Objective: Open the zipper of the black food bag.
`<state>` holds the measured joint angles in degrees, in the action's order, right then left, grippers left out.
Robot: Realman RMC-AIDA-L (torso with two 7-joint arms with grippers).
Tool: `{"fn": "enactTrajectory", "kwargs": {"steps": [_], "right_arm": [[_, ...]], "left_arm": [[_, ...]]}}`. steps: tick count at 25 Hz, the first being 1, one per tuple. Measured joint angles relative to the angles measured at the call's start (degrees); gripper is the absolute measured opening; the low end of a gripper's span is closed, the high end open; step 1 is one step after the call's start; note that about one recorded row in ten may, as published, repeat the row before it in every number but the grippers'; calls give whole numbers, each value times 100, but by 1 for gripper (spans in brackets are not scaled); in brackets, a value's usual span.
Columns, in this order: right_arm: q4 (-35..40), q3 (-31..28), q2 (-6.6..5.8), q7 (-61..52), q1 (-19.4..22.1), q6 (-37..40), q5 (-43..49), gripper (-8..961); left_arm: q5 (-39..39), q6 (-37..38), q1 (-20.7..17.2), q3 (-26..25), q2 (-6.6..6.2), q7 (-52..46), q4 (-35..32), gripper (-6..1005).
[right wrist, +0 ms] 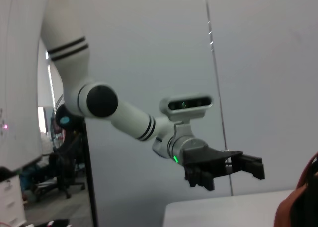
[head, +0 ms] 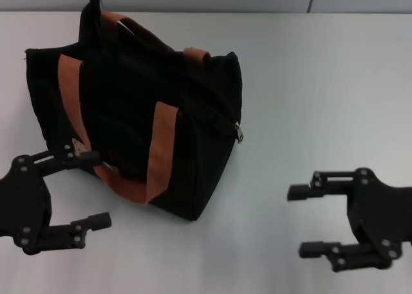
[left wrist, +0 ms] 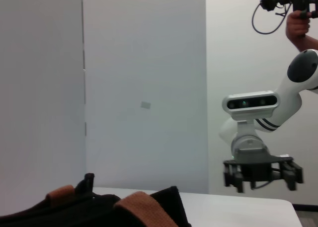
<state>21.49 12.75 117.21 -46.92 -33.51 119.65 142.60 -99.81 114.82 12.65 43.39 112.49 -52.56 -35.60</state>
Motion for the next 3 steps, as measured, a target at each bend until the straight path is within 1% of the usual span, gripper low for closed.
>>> {"fn": "enactTrajectory", "kwargs": {"steps": [2, 3], "right_arm": [[157, -44, 105, -3, 9, -2, -72, 686], [174, -52, 120, -5, 10, -2, -94, 686]], "left_arm": [[-86, -5, 49, 2, 16, -4, 9, 832], [-111, -8, 66, 13, 28, -13, 3, 832]]}}
